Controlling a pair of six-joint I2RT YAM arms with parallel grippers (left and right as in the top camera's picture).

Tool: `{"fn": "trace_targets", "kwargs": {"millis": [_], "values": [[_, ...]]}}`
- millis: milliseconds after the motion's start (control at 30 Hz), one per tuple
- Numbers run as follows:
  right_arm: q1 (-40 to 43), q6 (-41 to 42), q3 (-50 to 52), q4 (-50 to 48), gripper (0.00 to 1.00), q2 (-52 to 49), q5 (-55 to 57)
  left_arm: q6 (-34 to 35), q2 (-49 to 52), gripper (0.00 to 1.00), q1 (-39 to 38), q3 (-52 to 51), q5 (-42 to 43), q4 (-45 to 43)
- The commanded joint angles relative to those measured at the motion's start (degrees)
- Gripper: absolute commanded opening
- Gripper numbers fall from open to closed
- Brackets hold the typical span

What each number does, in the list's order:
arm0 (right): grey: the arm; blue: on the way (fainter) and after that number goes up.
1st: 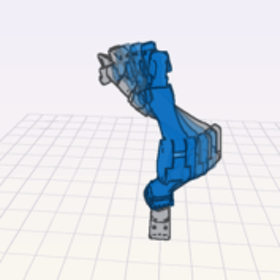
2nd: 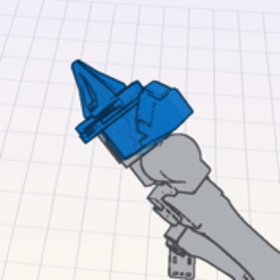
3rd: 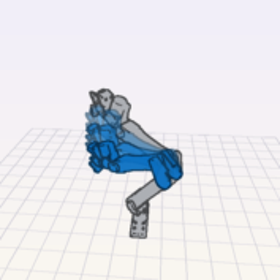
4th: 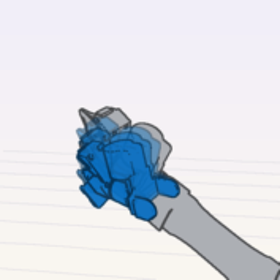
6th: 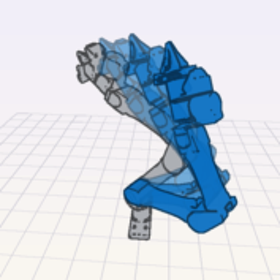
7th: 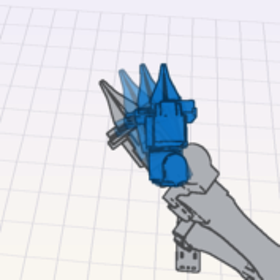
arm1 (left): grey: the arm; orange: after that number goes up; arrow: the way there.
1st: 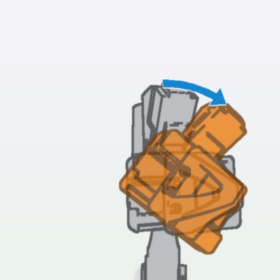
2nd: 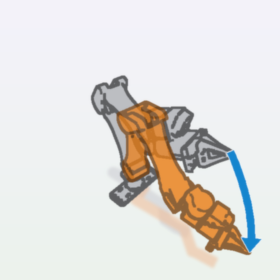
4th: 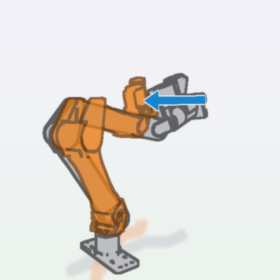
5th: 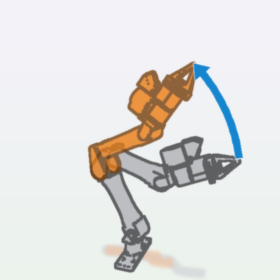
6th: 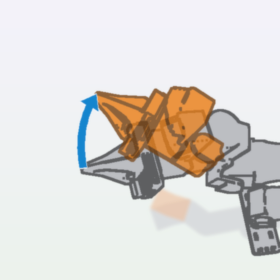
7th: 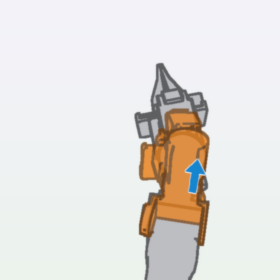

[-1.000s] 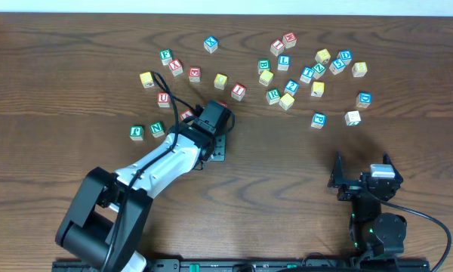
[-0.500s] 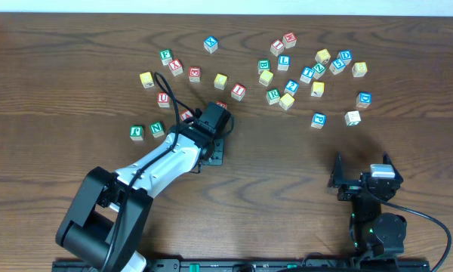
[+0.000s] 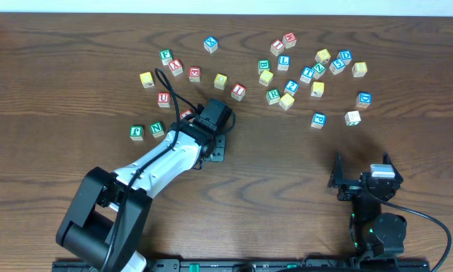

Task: Spell out CORL
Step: 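Lower the C block onto the table and open the left gripper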

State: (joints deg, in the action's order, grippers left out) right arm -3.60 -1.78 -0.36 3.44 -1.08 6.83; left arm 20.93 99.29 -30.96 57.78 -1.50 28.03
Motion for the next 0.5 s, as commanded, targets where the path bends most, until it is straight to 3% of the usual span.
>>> {"fn": "trace_targets", "kwargs": {"millis": [0,467], "values": [[0.17,-0.46,0.04,0.24,0.99,0.11,-0.35,-0.52,2.54,0.08,0.09,1.29,-0.5,-0.11],[0.17,-0.46,0.04,0.24,0.99,0.07,-0.37,-0.52,5.07,0.07,0.02,2.86,-0.42,0.13]]}}
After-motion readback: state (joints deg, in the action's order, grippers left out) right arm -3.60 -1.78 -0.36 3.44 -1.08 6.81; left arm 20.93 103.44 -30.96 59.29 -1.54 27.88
